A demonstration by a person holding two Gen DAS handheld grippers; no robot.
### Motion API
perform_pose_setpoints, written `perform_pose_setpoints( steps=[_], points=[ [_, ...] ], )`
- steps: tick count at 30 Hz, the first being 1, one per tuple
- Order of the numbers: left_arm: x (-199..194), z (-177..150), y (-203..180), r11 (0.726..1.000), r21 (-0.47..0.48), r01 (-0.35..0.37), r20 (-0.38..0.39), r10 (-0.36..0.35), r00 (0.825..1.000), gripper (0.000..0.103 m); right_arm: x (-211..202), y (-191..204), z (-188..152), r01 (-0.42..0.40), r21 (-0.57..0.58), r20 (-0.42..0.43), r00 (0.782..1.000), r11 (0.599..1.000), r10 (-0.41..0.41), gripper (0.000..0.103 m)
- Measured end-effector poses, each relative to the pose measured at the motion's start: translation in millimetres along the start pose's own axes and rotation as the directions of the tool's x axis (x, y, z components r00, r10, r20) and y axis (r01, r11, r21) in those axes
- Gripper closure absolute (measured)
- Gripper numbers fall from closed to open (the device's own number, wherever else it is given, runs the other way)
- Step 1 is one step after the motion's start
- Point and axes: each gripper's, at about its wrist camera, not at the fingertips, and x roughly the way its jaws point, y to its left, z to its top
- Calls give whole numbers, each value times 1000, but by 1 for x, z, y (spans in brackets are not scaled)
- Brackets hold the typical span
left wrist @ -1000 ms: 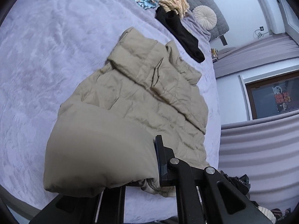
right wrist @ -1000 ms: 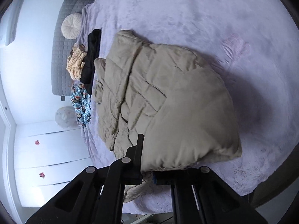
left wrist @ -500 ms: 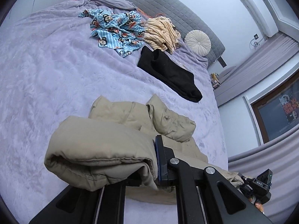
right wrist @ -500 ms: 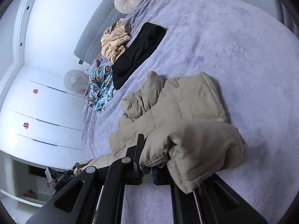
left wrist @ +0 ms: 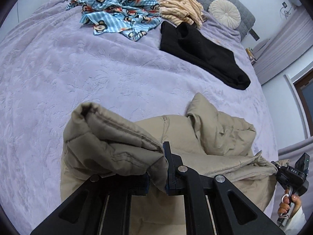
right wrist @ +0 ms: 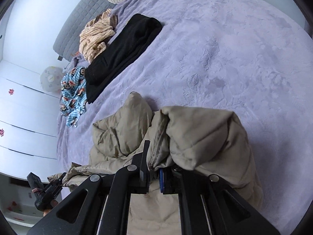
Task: Fold large clothes
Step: 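Open both tools to release the folded hem onto the jacket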
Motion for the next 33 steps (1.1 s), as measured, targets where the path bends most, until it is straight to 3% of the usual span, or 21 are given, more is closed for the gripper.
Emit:
perform_pose_setpoints(
  steps=[8,12,14,15,17,18,19,20,21,23,24,25,26,27,28,30,33],
  points=[
    [72,9,11,999,-34,-14,-29,13,1000,91,75,-31,14,66,61,-19,998,996,-65,96],
    [74,13,6,998,-24,-59,-56,57,997,90,89,-35,20,65,64,-31,997,996,-63,96],
    [60,13,-5,992,48,-114,-42,116,992,88,86,-36,22,56,84,-41,998,995,-52,96],
    [50,13,-10,987,90,-133,-20,135,991,78,83,-35,23,47,91,-45,998,995,-43,94],
    [24,8,-19,975,155,-156,46,151,987,33,72,-29,25,31,78,-50,998,996,-28,87],
    [9,5,-22,968,169,-185,98,170,981,0,65,-26,26,26,62,-45,999,998,-23,75],
    [-8,1,-25,959,179,-220,166,192,967,0,56,-22,26,23,43,-35,999,999,-22,64],
    [-18,-1,-28,953,195,-232,199,194,961,0,46,-17,25,21,25,-14,1000,999,-20,34],
    [-23,-3,-29,951,207,-231,204,189,961,0,34,-12,23,22,10,13,1000,1000,-22,18],
    [-28,-10,-31,961,206,-187,186,149,971,0,15,0,18,16,-30,49,999,999,-14,19],
    [-26,-14,-34,967,208,-149,165,115,980,3,10,7,13,7,-52,47,999,999,-5,30],
    [-21,-17,-38,971,222,-91,126,64,990,16,8,14,7,0,-73,39,999,997,3,43],
    [-12,-22,-44,970,240,-37,78,18,997,24,11,22,-1,0,-105,16,1000,994,2,70],
    [-2,-30,-51,966,258,-4,36,-5,999,35,17,28,-10,0,-137,-14,1000,991,-2,79],
    [10,-38,-59,961,275,14,10,-17,1000,41,26,35,-20,-10,-167,-46,999,986,3,80],
    [32,-51,-76,952,305,39,-19,-35,999,42,52,47,-39,-4,-240,-97,995,971,-20,86],
    [66,-61,-92,944,329,-21,3,22,1000,42,88,57,-55,14,-291,-112,992,956,-49,86]
  ],
)
